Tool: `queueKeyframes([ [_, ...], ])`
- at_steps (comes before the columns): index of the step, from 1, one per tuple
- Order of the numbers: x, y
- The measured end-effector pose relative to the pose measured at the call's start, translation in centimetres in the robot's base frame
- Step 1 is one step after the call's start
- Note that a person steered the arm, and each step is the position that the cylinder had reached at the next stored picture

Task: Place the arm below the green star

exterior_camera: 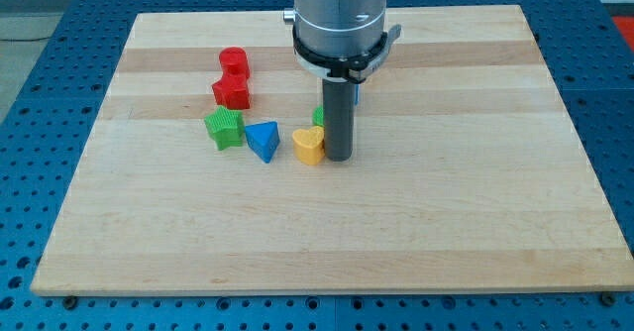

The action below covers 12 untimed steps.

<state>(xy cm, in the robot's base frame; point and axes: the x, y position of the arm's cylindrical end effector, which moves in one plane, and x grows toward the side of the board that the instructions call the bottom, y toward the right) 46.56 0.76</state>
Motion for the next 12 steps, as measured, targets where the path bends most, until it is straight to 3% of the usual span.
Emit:
queueKeyframes([
  [2, 0.0, -1.3],
  [5, -0.6, 14.3],
  [8, 0.1, 5.5],
  [10, 5.6, -4.9],
  [11, 5.4, -11.7],
  [12, 3.2, -14.4],
])
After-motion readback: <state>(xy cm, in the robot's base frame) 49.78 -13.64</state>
